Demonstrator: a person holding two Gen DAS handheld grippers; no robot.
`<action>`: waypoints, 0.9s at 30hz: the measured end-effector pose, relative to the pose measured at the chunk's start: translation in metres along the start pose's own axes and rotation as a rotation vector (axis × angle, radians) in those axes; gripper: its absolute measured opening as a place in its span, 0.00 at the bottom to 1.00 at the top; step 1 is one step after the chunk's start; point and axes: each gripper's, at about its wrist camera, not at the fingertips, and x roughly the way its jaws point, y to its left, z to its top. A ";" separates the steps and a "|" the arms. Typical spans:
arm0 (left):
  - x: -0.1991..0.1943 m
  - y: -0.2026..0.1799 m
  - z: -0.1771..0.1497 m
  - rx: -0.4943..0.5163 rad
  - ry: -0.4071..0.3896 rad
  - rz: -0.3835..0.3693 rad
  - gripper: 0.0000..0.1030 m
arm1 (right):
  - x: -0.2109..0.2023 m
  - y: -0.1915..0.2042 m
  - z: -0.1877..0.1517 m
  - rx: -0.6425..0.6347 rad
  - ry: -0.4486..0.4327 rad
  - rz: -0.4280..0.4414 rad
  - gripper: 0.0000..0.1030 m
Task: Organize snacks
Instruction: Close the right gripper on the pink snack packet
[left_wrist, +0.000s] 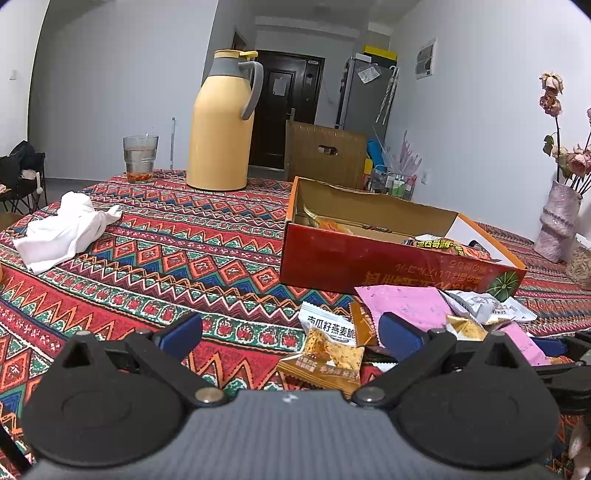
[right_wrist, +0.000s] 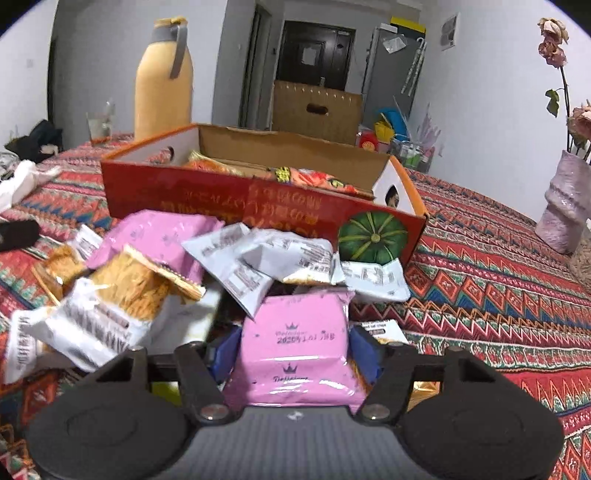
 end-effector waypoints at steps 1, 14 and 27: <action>0.000 0.000 0.000 0.000 0.001 0.000 1.00 | 0.000 0.002 -0.001 -0.009 -0.004 -0.008 0.61; 0.002 0.000 0.000 -0.005 0.011 0.004 1.00 | -0.031 -0.010 -0.009 0.055 -0.134 -0.013 0.59; 0.008 -0.001 0.001 0.003 0.046 0.026 1.00 | -0.061 -0.049 -0.043 0.240 -0.168 -0.024 0.59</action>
